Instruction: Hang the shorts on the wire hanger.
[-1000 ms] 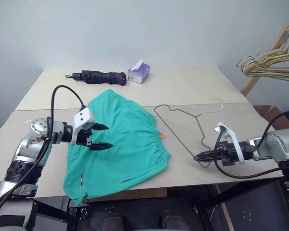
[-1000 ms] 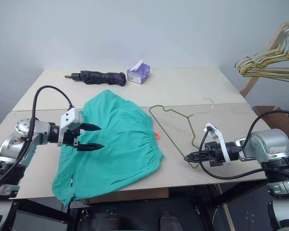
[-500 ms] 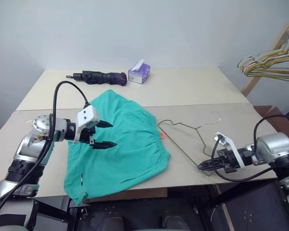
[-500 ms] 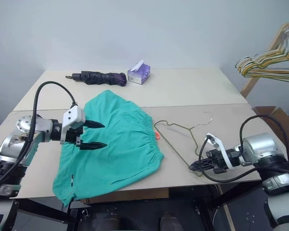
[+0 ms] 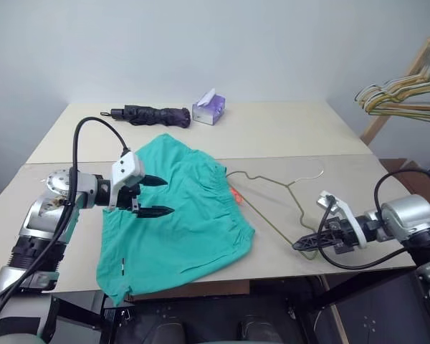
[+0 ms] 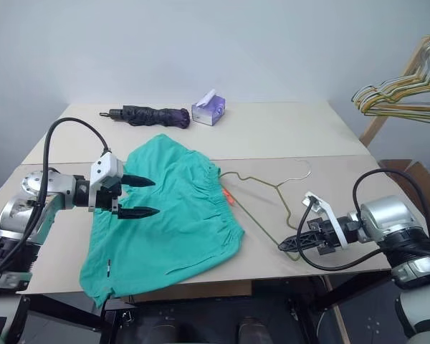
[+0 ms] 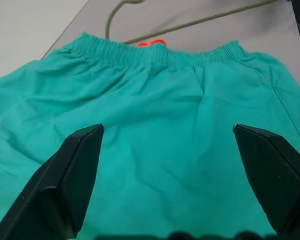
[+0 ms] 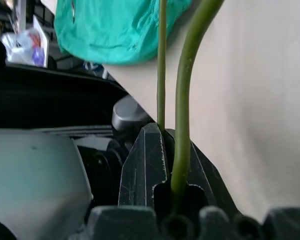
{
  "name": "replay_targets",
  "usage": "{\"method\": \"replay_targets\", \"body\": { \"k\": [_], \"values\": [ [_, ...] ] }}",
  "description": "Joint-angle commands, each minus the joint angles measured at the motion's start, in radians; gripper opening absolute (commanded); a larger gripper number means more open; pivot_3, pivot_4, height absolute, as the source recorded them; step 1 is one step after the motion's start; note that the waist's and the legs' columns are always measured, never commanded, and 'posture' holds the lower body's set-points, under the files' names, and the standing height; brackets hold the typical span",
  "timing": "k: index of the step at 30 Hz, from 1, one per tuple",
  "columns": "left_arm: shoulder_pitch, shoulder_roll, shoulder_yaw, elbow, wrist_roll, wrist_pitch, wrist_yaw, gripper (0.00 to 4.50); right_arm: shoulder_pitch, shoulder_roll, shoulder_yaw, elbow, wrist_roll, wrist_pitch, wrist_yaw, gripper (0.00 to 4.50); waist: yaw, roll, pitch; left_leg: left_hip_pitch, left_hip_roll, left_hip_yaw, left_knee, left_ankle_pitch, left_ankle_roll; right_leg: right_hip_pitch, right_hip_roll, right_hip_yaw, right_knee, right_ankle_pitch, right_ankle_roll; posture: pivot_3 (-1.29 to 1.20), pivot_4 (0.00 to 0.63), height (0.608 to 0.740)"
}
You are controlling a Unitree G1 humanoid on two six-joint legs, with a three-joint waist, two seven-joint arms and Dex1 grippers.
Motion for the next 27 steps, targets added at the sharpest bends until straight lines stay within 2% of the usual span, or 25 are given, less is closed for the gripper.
{"method": "replay_targets", "body": {
  "k": [1,7,13,17,23,27],
  "values": [
    [-0.024,0.005,0.012,-0.008,0.010,-0.029,-0.002,4.47,-0.086,0.040,0.044,0.069,-0.085,-0.060,0.011,0.00,-0.003,0.000,0.000,0.000,0.000,0.000,0.000,0.000,0.000,0.000,0.000,0.000,0.000,0.000,0.000,0.08,0.000,0.740],
    [-0.009,-0.011,0.013,-0.018,0.016,-0.035,0.025,4.47,-0.203,0.063,0.113,0.198,-0.126,-0.163,0.103,0.00,0.010,0.000,0.000,0.000,0.000,0.000,0.001,0.000,0.000,0.000,0.000,0.000,0.002,0.000,0.000,0.10,0.000,0.740],
    [0.006,-0.019,0.010,-0.034,0.024,-0.040,0.043,4.47,-0.296,0.038,0.284,0.199,-0.015,-0.241,0.106,0.00,0.025,0.001,0.000,0.000,0.000,0.000,0.001,0.000,0.000,-0.001,0.000,0.000,0.003,0.000,0.000,0.13,0.000,0.740],
    [0.015,-0.018,0.018,-0.037,0.025,-0.043,0.056,4.47,-0.373,0.103,0.385,0.318,-0.055,-0.268,0.106,0.00,0.029,0.001,0.000,0.001,0.000,0.000,0.001,0.000,0.000,-0.001,0.000,0.000,0.003,0.000,0.000,0.14,0.000,0.740],
    [0.036,-0.017,0.025,-0.061,0.025,-0.039,0.068,4.47,-0.457,0.221,0.391,0.571,-0.149,-0.368,0.106,0.00,0.035,0.001,0.000,0.001,0.000,0.001,0.002,0.000,0.000,-0.001,0.000,0.001,0.006,0.000,0.000,0.16,0.000,0.740],
    [0.050,-0.018,0.026,-0.074,0.027,-0.039,0.079,4.47,-0.501,0.230,0.397,0.584,-0.073,-0.349,0.106,0.00,0.048,0.001,0.001,0.000,0.000,0.001,0.002,0.000,0.000,-0.002,0.000,0.001,0.007,0.000,0.000,0.16,0.000,0.740]
  ]
}}
